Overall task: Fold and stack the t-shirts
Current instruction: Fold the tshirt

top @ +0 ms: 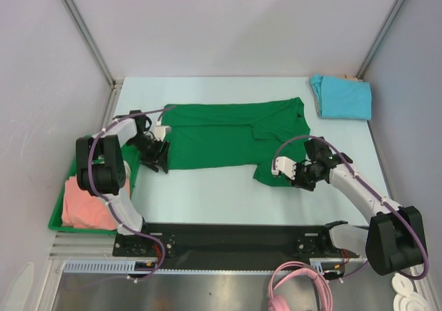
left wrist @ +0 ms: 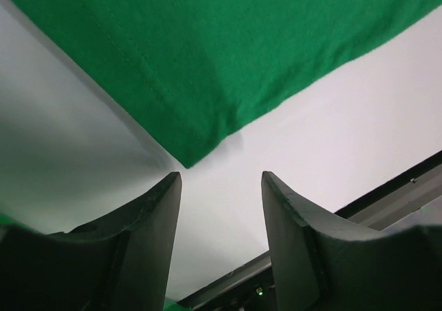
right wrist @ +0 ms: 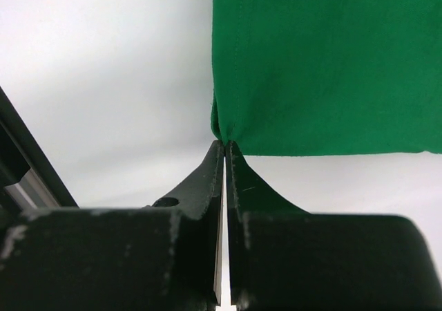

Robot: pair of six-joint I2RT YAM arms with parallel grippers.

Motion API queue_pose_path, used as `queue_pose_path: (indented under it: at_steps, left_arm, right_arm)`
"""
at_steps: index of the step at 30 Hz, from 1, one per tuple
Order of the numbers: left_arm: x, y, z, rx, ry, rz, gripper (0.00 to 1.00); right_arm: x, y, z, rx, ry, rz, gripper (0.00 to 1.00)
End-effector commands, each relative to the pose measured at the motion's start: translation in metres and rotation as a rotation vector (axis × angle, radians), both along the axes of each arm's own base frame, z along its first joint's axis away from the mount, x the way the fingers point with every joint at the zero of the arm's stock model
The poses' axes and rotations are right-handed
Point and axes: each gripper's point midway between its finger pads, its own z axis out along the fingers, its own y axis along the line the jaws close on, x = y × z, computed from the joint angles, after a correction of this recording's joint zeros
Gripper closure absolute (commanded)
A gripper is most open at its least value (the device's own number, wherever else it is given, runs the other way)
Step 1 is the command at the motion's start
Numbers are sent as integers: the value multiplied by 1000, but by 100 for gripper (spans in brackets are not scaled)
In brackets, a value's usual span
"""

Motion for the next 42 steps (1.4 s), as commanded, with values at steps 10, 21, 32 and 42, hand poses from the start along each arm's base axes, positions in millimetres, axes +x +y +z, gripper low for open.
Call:
queue_pose_path:
  at_steps: [10,21,32,42]
  left_arm:
    - [40,2,-1,-40,-34,0,51]
    - [27,3,-5,-38,21,-19,70]
    - [40,27,21,84,-35,-37,100]
    - [79,42,61,167,-162,-57,100]
  right_arm:
    - [16,7,13,24,-48,-16,100]
    - [16,5,13,22,-57,-27,100]
    - [49,1,54,152,-117,-245,100]
    - [103,1,138,338,-262,-402,100]
